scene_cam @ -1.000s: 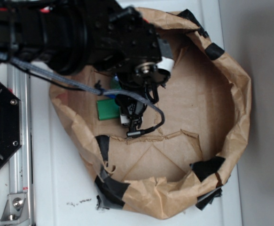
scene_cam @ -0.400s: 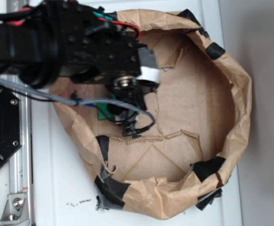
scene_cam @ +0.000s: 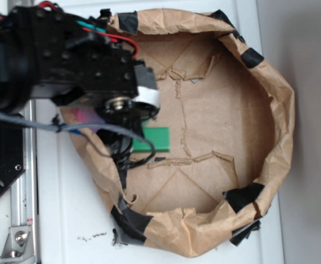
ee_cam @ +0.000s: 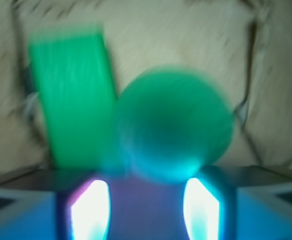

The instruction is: Grab the green block.

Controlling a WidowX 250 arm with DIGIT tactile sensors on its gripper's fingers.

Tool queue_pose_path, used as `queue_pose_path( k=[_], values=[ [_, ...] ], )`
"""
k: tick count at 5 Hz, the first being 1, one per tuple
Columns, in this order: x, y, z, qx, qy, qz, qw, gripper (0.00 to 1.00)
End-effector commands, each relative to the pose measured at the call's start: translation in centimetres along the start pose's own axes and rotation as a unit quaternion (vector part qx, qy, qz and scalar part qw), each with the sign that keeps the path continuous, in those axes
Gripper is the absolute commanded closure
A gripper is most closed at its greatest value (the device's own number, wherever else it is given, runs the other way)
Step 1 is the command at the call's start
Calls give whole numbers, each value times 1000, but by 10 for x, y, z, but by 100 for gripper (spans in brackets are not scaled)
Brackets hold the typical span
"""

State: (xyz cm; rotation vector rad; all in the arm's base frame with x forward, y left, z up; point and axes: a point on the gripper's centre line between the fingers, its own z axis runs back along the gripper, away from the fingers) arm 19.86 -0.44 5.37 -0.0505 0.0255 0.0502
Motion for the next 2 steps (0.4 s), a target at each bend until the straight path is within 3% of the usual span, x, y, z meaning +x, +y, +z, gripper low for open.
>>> queue_pose_path(
  k=[1, 2],
  values=[
    [-6, 13, 54, 1, -80, 15, 997, 0],
    [-4, 14, 48, -3, -75, 16, 997, 0]
  ],
)
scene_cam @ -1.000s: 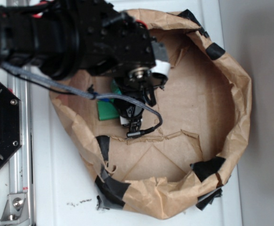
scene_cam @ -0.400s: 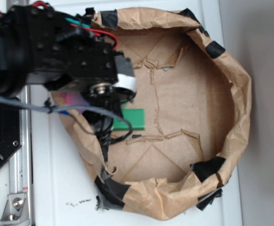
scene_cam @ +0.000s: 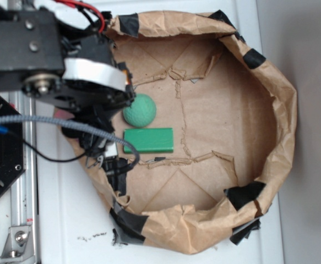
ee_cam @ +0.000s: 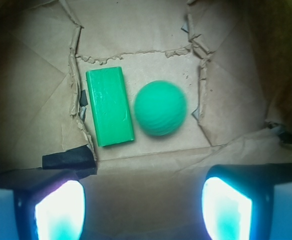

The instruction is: Grab the green block.

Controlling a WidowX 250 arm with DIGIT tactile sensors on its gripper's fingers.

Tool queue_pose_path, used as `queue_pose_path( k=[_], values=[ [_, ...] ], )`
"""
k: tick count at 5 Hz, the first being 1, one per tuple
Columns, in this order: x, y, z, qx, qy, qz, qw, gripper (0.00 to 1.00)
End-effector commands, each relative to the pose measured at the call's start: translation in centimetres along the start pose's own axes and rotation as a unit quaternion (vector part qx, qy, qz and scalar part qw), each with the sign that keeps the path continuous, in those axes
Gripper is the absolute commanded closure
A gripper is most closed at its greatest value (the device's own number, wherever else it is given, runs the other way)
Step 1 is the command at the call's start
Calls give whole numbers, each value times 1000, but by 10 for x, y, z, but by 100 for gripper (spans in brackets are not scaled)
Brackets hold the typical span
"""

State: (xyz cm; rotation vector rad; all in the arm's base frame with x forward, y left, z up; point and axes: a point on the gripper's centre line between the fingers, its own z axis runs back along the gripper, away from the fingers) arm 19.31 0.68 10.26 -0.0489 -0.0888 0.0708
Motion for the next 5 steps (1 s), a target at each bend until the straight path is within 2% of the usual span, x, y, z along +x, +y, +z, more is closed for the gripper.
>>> queue_pose_path(
  k=[1, 2, 3, 4, 5],
  values=[
    [8, 5, -14, -15, -13, 14, 1000, 0],
    [18, -2, -44, -30, 12, 15, 999, 0],
    [12, -21, -81, -56, 63, 12, 996, 0],
    [7, -39, -102, -67, 96, 0, 993, 0],
    [6, -49, -114, -42, 107, -16, 993, 19]
  ],
)
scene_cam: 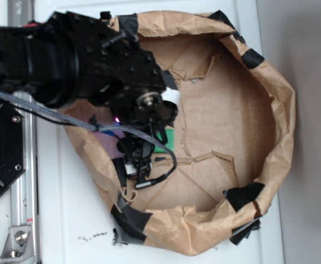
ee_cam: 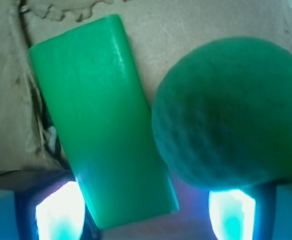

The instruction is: Grab the green block.

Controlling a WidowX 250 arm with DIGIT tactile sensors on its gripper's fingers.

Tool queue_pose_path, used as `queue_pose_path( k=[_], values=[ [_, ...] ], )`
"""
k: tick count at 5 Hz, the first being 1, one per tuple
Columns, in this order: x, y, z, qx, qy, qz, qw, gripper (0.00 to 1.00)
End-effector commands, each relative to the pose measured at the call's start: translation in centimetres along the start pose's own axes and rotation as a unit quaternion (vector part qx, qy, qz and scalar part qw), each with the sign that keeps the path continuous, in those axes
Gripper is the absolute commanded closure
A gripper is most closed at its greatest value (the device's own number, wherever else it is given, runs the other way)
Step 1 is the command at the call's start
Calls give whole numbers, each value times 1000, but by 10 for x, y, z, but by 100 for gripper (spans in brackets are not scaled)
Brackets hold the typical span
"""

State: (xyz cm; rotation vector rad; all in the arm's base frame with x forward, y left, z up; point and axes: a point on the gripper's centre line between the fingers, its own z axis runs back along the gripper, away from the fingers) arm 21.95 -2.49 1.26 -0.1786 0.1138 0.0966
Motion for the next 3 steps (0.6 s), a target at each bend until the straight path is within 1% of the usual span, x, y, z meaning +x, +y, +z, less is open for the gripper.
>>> queue_pose_path(
  k=[1, 3],
  values=[
    [-9, -16, -14, 42, 0, -32, 999, 100],
    [-8, -11, 6, 44, -19, -34, 998, 100]
  ],
)
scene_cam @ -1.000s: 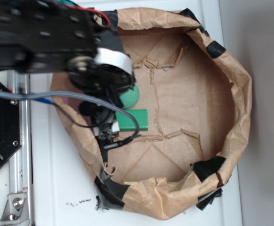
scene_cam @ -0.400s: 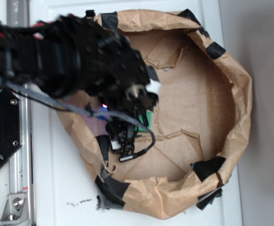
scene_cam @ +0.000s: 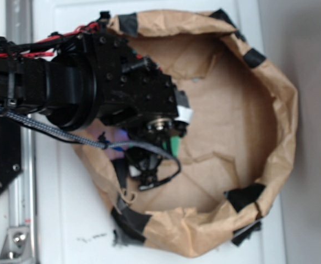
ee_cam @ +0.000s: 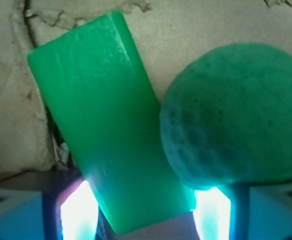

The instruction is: Grab the green block.

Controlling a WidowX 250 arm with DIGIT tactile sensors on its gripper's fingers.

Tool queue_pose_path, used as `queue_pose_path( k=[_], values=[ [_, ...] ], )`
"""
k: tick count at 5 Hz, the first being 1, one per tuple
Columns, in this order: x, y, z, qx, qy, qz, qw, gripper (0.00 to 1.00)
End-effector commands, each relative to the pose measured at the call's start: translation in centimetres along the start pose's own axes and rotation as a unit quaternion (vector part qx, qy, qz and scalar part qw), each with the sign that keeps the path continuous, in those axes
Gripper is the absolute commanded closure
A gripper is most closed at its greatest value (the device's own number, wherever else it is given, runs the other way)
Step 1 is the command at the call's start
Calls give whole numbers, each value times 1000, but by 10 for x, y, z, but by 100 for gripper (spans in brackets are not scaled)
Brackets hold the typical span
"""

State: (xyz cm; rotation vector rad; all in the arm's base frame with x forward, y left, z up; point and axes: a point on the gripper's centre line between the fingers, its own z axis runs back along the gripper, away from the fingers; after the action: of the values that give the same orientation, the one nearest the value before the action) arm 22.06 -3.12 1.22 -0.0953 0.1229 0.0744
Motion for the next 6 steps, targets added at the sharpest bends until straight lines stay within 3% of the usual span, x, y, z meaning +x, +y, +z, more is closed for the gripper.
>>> queue_pose_path(
  k=[1, 3, 4, 5, 6],
  values=[
    [-8, -2, 21, 14, -33, -40, 999, 100],
    [-6, 4, 112, 13, -116, -58, 992, 100],
    [3, 0, 140, 36, -141, -14, 989, 100],
    [13, -2, 128, 45, -153, 0, 987, 100],
    [16, -1, 118, 33, -142, 5, 989, 100]
  ],
)
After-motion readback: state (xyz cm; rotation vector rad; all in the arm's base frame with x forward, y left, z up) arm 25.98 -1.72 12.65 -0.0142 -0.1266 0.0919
